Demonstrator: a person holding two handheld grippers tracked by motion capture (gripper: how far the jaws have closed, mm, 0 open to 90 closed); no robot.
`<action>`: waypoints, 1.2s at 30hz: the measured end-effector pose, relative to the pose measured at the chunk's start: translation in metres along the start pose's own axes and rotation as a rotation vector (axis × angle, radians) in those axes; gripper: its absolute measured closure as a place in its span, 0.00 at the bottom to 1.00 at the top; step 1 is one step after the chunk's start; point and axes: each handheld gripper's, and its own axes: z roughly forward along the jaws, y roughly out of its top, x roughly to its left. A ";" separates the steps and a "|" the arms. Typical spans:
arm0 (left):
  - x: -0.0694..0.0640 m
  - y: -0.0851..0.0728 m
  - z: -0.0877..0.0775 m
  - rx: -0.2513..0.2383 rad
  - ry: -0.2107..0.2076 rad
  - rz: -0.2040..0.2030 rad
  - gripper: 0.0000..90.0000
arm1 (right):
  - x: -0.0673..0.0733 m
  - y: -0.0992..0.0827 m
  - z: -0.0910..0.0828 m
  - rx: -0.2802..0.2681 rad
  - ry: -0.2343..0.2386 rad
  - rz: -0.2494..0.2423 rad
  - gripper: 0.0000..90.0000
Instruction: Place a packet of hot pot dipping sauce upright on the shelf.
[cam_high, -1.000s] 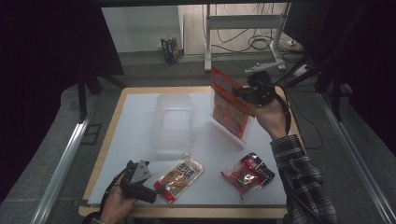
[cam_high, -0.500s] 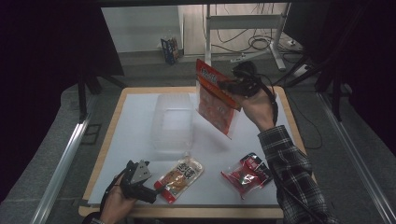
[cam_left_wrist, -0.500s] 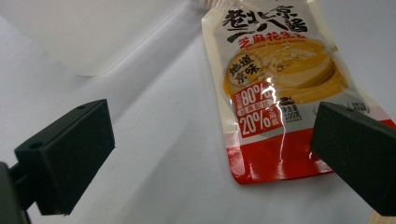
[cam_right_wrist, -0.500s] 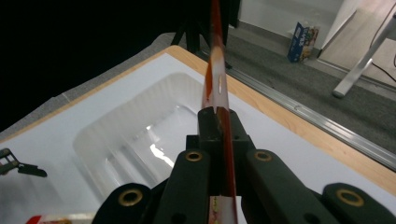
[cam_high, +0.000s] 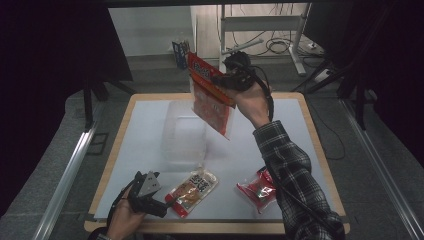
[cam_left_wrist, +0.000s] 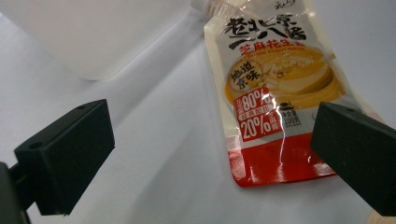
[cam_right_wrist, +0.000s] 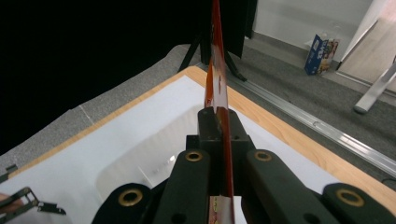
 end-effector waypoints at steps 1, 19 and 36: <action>0.001 0.000 -0.001 -0.005 -0.002 -0.003 0.00 | 0.002 0.003 0.003 -0.001 0.001 -0.002 0.98; 0.000 0.000 -0.001 -0.016 -0.005 -0.003 0.00 | 0.033 0.032 0.062 0.009 0.003 -0.018 0.98; -0.001 0.001 -0.001 -0.006 -0.004 0.013 0.00 | 0.024 -0.006 0.122 0.083 -0.033 0.013 0.98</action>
